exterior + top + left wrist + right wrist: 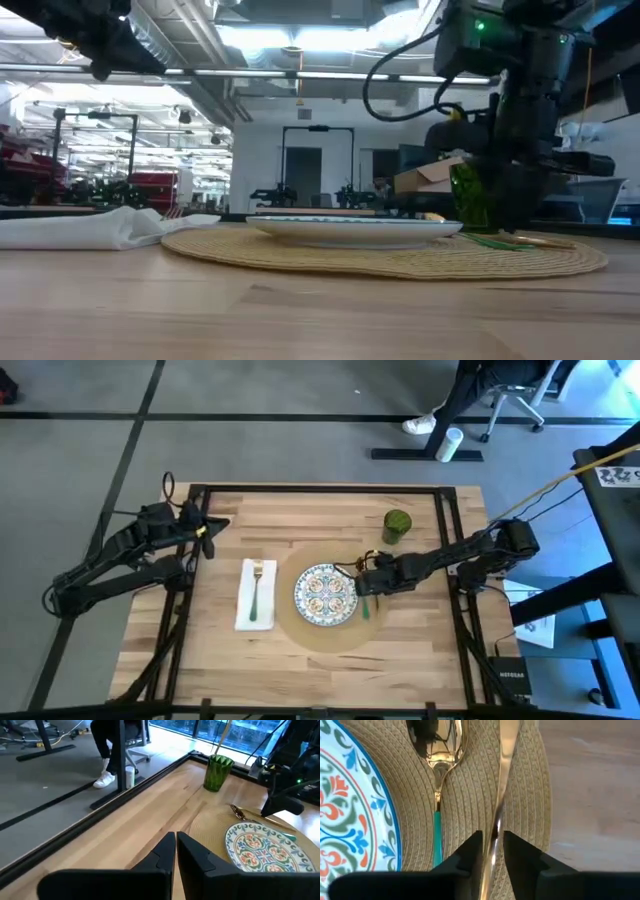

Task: Set table place
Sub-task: Put the gold table knife to the right of the green spoon on the brown place mat

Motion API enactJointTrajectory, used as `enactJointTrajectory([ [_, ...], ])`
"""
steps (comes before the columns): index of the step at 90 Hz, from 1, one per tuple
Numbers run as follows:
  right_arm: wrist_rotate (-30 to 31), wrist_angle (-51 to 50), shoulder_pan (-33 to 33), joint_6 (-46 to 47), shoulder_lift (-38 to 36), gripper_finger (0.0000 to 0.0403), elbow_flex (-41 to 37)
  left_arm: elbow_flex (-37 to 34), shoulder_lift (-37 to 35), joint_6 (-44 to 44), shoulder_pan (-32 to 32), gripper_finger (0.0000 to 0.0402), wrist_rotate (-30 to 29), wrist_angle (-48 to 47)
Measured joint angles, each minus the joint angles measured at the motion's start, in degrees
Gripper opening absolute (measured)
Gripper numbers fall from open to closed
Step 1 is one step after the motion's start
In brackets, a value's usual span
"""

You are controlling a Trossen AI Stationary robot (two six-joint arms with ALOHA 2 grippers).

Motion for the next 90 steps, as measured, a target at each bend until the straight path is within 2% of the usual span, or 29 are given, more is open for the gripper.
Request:
enactJointTrajectory([
  [14,0.3,-0.3,0.0,0.0,0.0,0.0019,0.0,0.0,0.0,0.1,0.0,0.0,0.0,0.0],
  [23,0.3,-0.3,0.0,0.5,0.0,0.0014,0.0,0.0,0.0,0.2,0.0,0.0,0.0,0.0],
  [49,-0.1,-0.2,0.0,1.8,0.0,0.0073,0.0,0.0,0.0,0.1,0.0,0.0,0.0,0.0],
  [61,-0.1,-0.2,0.0,1.9,0.2,0.0082,0.0,0.0,0.0,0.2,0.0,0.0,0.0,0.0],
  [90,-1.4,0.5,0.0,1.8,3.8,0.0035,0.2,0.0,0.0,0.2,0.0,0.0,0.0,-0.1],
])
